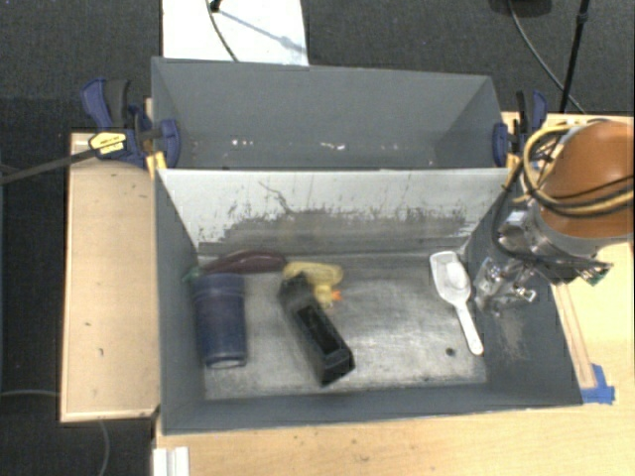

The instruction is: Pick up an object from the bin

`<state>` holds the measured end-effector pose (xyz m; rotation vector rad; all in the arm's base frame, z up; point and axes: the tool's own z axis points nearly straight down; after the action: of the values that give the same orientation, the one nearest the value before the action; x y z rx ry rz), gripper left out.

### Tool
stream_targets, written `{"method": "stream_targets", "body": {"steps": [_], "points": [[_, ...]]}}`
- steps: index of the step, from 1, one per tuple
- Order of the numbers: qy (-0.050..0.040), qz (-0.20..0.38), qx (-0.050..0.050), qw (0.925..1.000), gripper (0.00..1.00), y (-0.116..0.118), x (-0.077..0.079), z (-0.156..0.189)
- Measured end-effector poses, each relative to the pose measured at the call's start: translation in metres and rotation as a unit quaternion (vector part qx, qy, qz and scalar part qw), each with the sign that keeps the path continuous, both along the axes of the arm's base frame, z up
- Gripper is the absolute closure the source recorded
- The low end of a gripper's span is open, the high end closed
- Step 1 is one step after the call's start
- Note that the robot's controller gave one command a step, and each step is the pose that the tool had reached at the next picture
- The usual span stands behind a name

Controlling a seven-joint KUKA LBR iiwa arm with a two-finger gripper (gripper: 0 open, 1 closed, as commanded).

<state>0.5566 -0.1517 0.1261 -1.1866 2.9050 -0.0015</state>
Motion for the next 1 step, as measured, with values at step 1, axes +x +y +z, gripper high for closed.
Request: {"method": "stream_targets", "body": {"steps": [1], "points": [[0.0036, 0.000, 0.001, 1.0000, 1.00, 0.0053, -0.0070, 0.0498]]}}
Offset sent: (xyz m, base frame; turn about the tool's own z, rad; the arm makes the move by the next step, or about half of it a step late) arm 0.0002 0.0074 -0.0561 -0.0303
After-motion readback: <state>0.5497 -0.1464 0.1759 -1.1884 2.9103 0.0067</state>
